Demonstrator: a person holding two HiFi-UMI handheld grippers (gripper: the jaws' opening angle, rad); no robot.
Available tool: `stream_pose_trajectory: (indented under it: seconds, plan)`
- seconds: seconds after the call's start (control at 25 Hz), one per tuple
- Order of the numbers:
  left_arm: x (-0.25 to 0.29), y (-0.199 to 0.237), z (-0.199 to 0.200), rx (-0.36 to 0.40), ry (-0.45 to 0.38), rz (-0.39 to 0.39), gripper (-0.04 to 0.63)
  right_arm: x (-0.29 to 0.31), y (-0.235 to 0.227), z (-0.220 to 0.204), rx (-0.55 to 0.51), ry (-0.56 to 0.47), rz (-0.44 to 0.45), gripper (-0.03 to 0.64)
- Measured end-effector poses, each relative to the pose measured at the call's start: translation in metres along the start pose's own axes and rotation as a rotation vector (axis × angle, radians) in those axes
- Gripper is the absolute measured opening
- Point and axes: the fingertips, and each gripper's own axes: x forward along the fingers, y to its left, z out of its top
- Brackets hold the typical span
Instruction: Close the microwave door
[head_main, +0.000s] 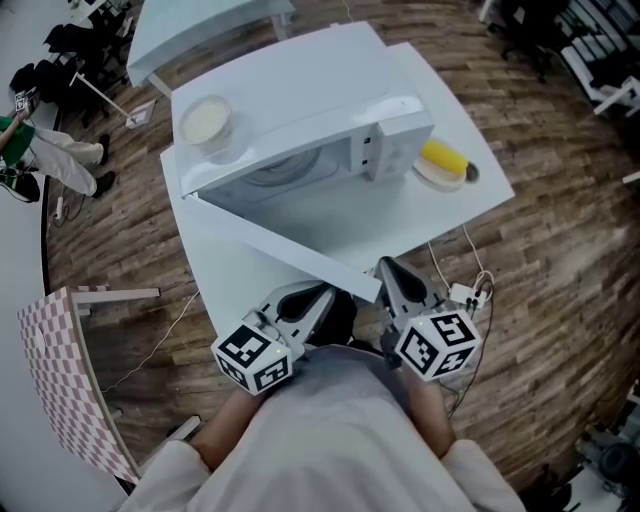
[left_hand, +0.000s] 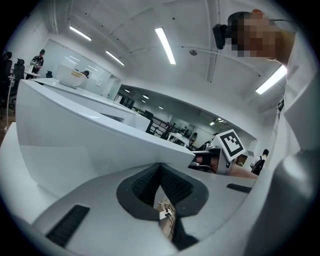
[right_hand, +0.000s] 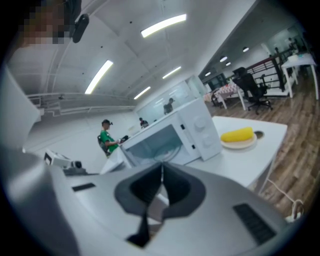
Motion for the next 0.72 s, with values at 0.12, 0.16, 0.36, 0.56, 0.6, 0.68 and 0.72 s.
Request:
stream_pose_trajectory:
  seconds: [0.12, 0.16, 0.36, 0.56, 0.6, 0.68, 0.72]
  plan:
    - [0.005, 0.002, 0.003, 0.027, 0.013, -0.015, 0.017, 0.004, -0.006, 0.006, 0.009, -0.014, -0.018, 0.023]
    - [0.007, 0.003, 0.004, 0.046, 0.021, -0.016, 0.017, 0.006, -0.008, 0.008, 0.013, -0.018, -0.024, 0.023]
    - [0.016, 0.006, 0.01, 0.083, 0.045, -0.037, 0.017, 0.012, -0.017, 0.016, 0.032, -0.027, -0.055, 0.023]
    - [0.026, 0.011, 0.021, 0.088, 0.038, -0.064, 0.017, 0.018, -0.029, 0.025, 0.035, -0.036, -0.081, 0.023]
    - [0.028, 0.013, 0.022, 0.088, 0.036, -0.067, 0.017, 0.019, -0.031, 0.027, 0.036, -0.038, -0.087, 0.023]
    - [0.03, 0.016, 0.025, 0.087, 0.033, -0.071, 0.017, 0.021, -0.035, 0.03, 0.038, -0.043, -0.096, 0.023]
    - [0.031, 0.018, 0.026, 0.087, 0.032, -0.074, 0.017, 0.023, -0.036, 0.031, 0.039, -0.045, -0.101, 0.023]
